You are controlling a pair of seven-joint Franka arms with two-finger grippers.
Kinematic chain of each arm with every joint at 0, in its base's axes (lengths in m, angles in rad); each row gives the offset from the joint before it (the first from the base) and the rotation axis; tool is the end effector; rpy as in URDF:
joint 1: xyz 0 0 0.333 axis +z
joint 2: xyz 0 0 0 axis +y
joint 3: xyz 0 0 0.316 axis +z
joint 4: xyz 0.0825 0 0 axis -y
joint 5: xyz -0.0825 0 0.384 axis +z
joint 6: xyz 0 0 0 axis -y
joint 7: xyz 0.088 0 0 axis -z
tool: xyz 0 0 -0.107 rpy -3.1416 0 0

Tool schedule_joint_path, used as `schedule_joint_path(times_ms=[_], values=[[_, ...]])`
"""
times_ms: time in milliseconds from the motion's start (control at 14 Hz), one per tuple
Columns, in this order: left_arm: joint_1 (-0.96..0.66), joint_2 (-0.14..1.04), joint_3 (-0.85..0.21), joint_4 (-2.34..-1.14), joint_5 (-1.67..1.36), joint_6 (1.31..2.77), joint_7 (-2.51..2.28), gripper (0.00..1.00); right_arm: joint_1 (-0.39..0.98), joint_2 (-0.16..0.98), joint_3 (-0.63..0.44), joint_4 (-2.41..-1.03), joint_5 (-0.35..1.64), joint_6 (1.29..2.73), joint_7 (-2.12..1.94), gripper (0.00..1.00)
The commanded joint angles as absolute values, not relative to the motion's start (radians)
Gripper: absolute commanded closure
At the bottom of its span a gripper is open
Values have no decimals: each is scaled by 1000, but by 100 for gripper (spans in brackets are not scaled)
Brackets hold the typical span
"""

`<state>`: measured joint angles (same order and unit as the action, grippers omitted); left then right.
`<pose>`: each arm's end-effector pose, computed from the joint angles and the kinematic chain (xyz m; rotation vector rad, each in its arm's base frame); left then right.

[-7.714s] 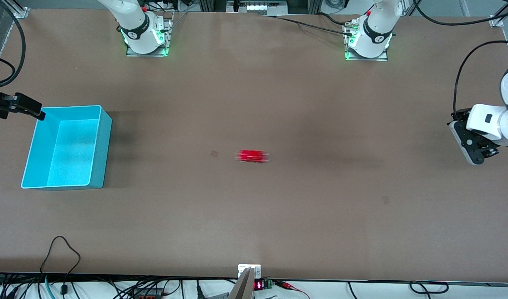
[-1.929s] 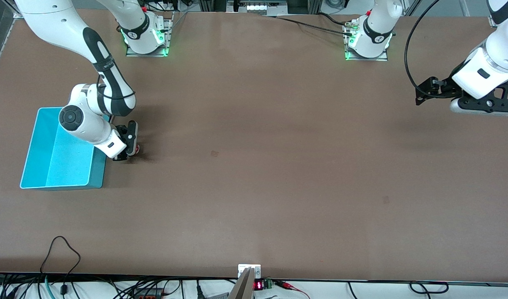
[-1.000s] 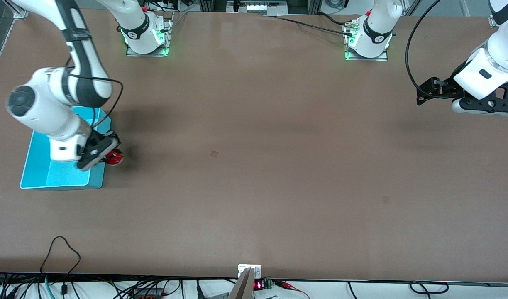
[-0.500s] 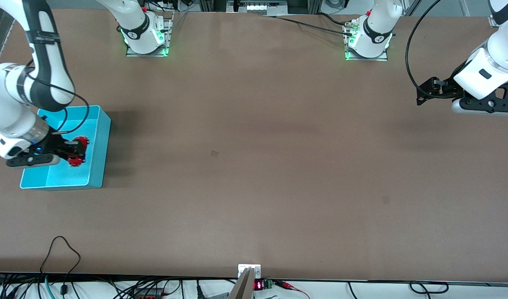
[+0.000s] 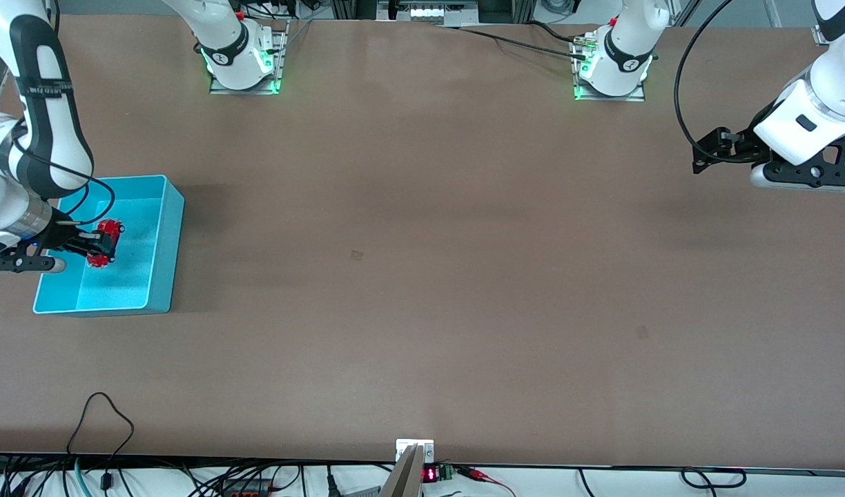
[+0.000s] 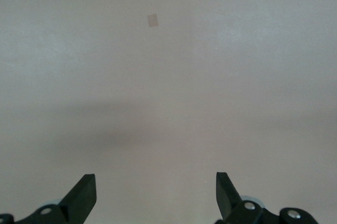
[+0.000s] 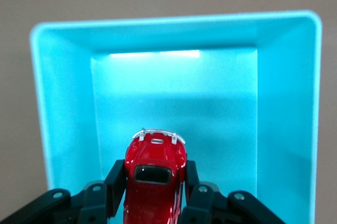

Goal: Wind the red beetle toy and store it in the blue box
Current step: 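Lift the red car with the right gripper over the cyan box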

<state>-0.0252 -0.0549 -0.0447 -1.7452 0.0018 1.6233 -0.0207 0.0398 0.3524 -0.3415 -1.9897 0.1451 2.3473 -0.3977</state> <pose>0.5354 -0.0379 0.5765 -3.1316 0.0771 0.1047 0.5841 -0.1714 0.2976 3.1209 0.0260 0.0380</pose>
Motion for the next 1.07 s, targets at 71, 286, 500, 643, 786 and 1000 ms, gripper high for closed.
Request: schedule_joint_path(times_ms=[71, 286, 500, 643, 786, 1000], values=[[-21, -46, -46, -1724, -5, 1601, -28, 0, 35, 405, -336, -1967, 163, 2338, -428, 96], [-21, -46, -46, -1724, -5, 1601, -28, 0, 28, 454, -339, -1967, 164, 2370, -428, 90], [-21, -46, -46, -1724, -5, 1601, -28, 0, 12, 500, -339, -1970, 167, 2436, -442, 90], [-21, -46, -46, -1724, -5, 1601, -28, 0, 15, 528, -341, -1968, 207, 2466, -451, 89], [-21, -46, -46, -1724, -5, 1601, -28, 0, 20, 541, -339, -1970, 235, 2485, -457, 54], [-21, -46, -46, -1724, -5, 1601, -28, 0, 18, 522, -339, -1968, 238, 2479, -456, 0]])
